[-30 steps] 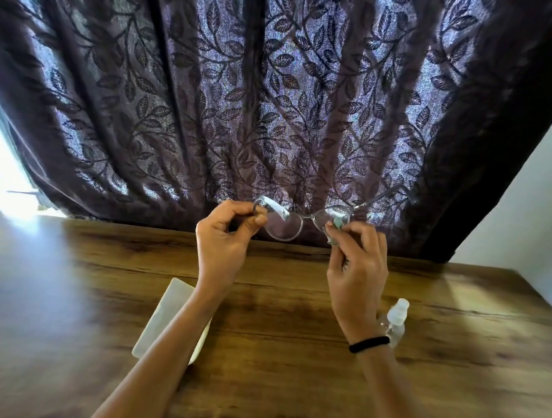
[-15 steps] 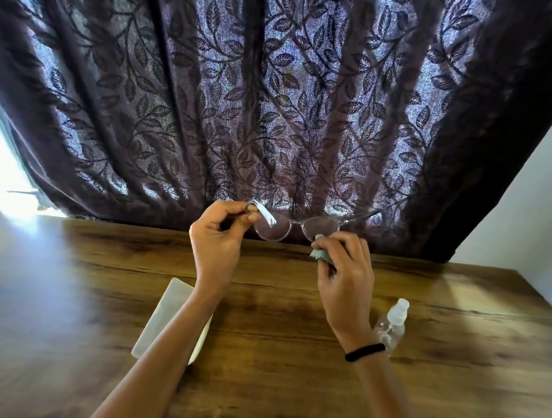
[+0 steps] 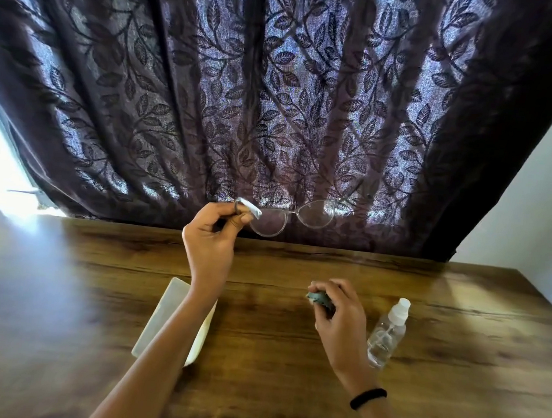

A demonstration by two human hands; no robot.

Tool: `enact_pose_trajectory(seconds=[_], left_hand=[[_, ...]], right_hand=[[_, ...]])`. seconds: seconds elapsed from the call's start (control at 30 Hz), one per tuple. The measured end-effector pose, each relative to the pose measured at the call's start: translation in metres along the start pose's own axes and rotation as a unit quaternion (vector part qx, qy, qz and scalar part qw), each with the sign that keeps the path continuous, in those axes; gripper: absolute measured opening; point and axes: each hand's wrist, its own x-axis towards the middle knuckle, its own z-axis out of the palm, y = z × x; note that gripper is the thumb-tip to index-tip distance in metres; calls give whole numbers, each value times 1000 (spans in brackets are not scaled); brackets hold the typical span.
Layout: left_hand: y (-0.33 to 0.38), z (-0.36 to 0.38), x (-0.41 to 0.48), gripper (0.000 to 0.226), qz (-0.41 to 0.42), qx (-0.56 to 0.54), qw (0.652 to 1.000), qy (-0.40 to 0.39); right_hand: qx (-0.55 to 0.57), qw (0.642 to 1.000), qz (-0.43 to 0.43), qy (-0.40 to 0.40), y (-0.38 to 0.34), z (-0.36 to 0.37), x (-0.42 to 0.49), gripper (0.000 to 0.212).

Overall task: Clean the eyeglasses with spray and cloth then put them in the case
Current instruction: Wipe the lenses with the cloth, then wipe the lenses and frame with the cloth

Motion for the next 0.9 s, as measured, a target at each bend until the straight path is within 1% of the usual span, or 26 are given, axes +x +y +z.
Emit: enact_pose_trajectory(seconds=[0.13, 0.23, 0.3, 0.37, 0.53, 0.6, 0.67, 0.77, 0.83, 0.9], left_hand=[[-1, -2, -1, 16, -16, -5, 1000, 0], [-4, -3, -3, 14, -28, -1, 1000, 2], [-6, -4, -4, 15, -37, 3, 999, 0], [-8, -5, -4, 15, -44, 3, 999, -3], [-13, -11, -5, 19, -43, 26, 999, -20], [-15, -12, -6, 21, -36, 42, 998, -27], [-16, -12, -7, 24, -31, 56, 997, -30], [-16, -11, -7, 32, -35, 53, 998, -30], [-16, -11, -8, 35, -33, 54, 998, -30], [-16, -10, -8, 32, -30, 57, 997, -32]], right_hand=[[83, 991, 107, -8, 8, 1, -5, 29], [173, 965, 197, 5, 10, -2, 0, 31], [214, 948, 232, 28, 8, -5, 8, 27], [228, 943, 234, 65, 6, -11, 17, 23], [276, 928, 202, 147, 1, -30, 49, 15], [283, 925, 195, 159, 0, -36, 61, 14], [297, 926, 190, 133, -2, -39, 68, 19], [313, 932, 168, 71, -6, -40, 66, 32], [266, 953, 144, 29, -7, -39, 62, 42], [222, 967, 123, -3, -7, -37, 58, 50]])
